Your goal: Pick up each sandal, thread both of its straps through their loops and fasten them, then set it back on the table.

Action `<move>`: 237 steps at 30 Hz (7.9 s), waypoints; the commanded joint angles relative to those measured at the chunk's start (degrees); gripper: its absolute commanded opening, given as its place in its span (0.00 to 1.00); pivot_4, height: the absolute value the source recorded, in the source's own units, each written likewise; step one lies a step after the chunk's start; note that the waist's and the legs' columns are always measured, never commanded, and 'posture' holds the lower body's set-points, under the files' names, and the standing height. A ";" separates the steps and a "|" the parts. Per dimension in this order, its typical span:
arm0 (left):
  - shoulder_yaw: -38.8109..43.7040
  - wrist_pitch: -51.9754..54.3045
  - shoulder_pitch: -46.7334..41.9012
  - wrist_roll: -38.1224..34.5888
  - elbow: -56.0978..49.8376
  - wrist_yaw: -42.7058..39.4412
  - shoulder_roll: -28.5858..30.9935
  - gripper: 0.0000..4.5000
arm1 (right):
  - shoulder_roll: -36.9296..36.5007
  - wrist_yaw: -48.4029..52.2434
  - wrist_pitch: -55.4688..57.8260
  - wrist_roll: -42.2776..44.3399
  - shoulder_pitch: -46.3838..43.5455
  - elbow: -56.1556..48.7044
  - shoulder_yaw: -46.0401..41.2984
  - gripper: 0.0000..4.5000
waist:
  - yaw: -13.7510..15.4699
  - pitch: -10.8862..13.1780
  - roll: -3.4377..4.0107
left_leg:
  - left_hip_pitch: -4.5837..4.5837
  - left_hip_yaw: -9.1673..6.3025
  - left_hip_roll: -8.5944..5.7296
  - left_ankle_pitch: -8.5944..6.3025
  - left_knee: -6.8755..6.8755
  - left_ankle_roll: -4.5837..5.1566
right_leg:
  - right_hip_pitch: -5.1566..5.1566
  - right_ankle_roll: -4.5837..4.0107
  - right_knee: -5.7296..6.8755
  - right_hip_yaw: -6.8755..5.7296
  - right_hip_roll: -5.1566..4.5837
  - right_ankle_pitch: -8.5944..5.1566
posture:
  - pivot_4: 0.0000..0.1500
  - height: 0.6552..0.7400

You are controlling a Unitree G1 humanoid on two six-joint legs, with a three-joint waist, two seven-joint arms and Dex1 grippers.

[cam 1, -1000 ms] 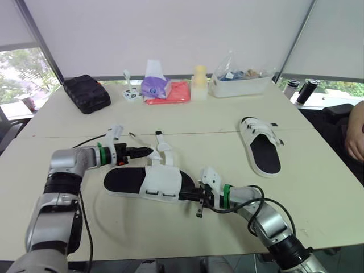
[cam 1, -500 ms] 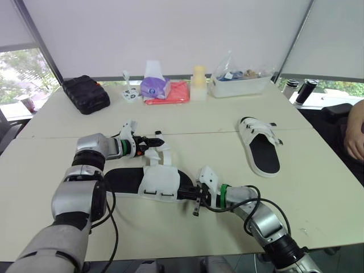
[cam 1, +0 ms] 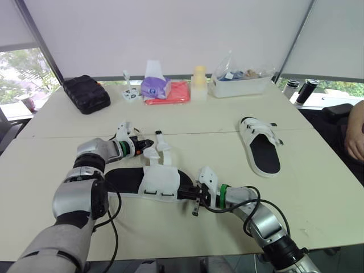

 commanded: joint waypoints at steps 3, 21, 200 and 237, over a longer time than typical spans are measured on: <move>-4.72 -17.37 8.26 2.71 -26.72 -8.41 2.34 0.01 | -0.86 -0.13 1.15 -0.82 1.60 0.25 0.31 0.00 | 0.22 0.00 0.00 | -0.02 0.02 0.13 0.04 -0.12 -0.10 | -0.05 -0.01 -0.04 0.06 -0.06 0.00 | 1.00 1.00; -25.45 -112.45 14.53 42.59 -13.90 5.89 13.17 0.01 | -0.16 -0.02 0.45 -1.05 1.28 2.57 -0.38 0.00 | 0.50 -0.01 -0.01 | 0.11 0.05 -0.07 0.33 -0.77 -0.60 | -0.03 -0.07 -0.40 0.02 -0.18 0.05 | 1.00 1.00; -9.24 -2.41 22.36 -4.51 -63.68 -16.85 8.04 0.02 | 3.62 -2.55 -5.54 -3.89 -0.65 12.85 0.85 0.00 | -0.52 0.26 -0.59 | 0.96 -0.16 0.48 0.68 -1.87 -1.23 | 0.48 -0.47 -0.88 -0.06 -0.04 0.24 | 1.00 1.00; -4.92 -73.51 15.43 36.75 -8.18 -3.98 5.31 0.02 | 3.22 -3.53 -6.77 -3.82 -0.47 15.29 0.60 0.00 | -0.02 0.37 -0.49 | 0.44 0.02 0.63 0.65 -1.62 -1.10 | 0.18 -0.69 -0.85 -0.48 0.51 0.35 | 1.00 1.00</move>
